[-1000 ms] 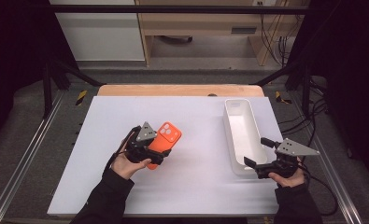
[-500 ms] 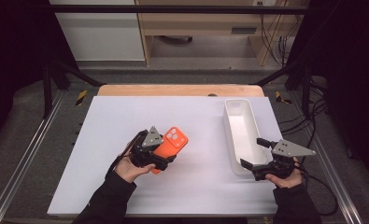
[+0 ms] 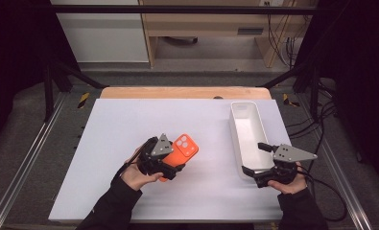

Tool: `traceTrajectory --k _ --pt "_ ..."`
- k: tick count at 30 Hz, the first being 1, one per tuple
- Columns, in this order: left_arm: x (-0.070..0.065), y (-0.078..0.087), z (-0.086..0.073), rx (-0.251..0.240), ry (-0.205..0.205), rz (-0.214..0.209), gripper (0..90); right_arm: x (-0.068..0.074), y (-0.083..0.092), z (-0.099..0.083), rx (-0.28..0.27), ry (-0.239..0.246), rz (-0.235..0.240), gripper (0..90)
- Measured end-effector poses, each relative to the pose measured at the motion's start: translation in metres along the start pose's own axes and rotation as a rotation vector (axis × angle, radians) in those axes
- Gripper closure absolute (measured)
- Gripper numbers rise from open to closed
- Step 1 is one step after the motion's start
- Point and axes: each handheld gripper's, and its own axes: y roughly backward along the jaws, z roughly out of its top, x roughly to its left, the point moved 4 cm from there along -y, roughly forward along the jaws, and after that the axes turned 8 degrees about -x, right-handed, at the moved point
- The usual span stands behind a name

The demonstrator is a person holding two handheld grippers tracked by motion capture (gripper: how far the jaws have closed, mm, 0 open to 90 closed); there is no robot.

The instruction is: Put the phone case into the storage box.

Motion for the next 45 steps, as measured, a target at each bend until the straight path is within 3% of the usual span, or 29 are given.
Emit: traceTrajectory --k 22,31,45 --pt "-0.021 -0.004 0.003 0.022 -0.087 -0.048 13.2 0.028 -0.016 0.013 0.067 0.116 0.087 1.0" --pt "-0.024 0.000 0.002 0.025 -0.104 -0.053 13.2 0.036 -0.025 0.017 0.092 0.172 0.114 1.3" --pt "-0.025 0.006 -0.004 0.043 -0.150 -0.065 13.3 0.055 -0.041 0.023 0.155 0.264 0.199 2.1"
